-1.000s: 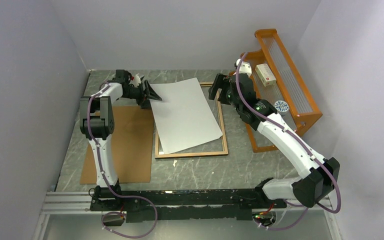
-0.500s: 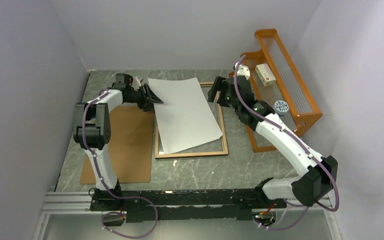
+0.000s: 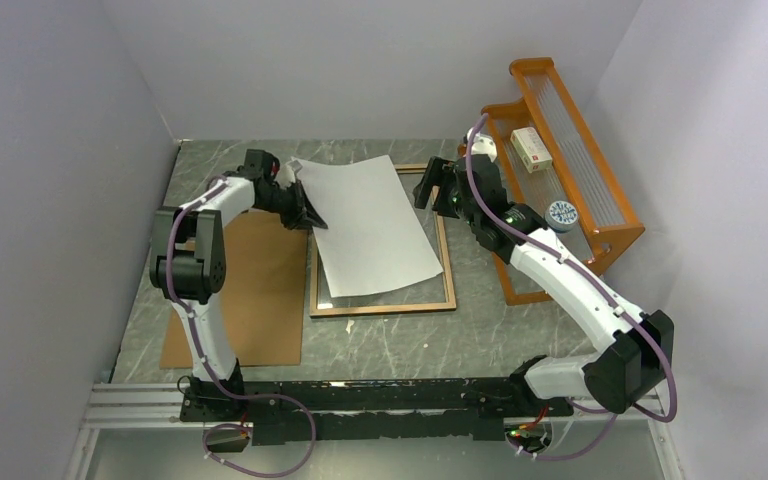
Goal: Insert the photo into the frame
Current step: Turn over the photo from the photo frame.
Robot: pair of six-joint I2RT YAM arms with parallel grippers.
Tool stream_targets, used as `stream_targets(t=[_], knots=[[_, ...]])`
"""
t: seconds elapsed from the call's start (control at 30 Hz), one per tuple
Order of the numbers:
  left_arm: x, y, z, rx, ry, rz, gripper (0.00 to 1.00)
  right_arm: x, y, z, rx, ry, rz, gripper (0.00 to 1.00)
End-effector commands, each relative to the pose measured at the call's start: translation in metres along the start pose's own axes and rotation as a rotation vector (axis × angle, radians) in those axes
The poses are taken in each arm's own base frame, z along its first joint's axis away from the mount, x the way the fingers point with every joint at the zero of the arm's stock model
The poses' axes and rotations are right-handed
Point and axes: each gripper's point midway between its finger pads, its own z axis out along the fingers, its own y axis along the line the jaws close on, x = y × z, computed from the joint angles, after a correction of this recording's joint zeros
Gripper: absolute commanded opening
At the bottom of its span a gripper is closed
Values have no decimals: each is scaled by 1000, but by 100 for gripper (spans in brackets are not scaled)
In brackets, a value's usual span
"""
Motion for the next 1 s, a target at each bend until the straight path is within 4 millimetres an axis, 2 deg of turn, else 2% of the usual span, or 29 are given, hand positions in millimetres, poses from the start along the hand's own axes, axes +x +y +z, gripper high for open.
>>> stream_targets(t=[0.0, 0.23, 0.5, 0.7, 0.97], knots=[[-17, -30, -23, 24, -5, 191, 3, -15, 0, -10, -4, -54, 18, 80], [-4, -46, -25, 171, 136, 272, 3, -12, -6, -14, 15, -55, 16, 80], [8, -53, -12, 227, 221, 298, 3, -10, -10, -15, 33, -50, 14, 80], [-1, -48, 1, 186, 197, 280, 3, -5, -12, -13, 37, -35, 18, 80], [-7, -54, 14, 216, 197, 295, 2, 3, -17, -13, 49, -20, 19, 79]])
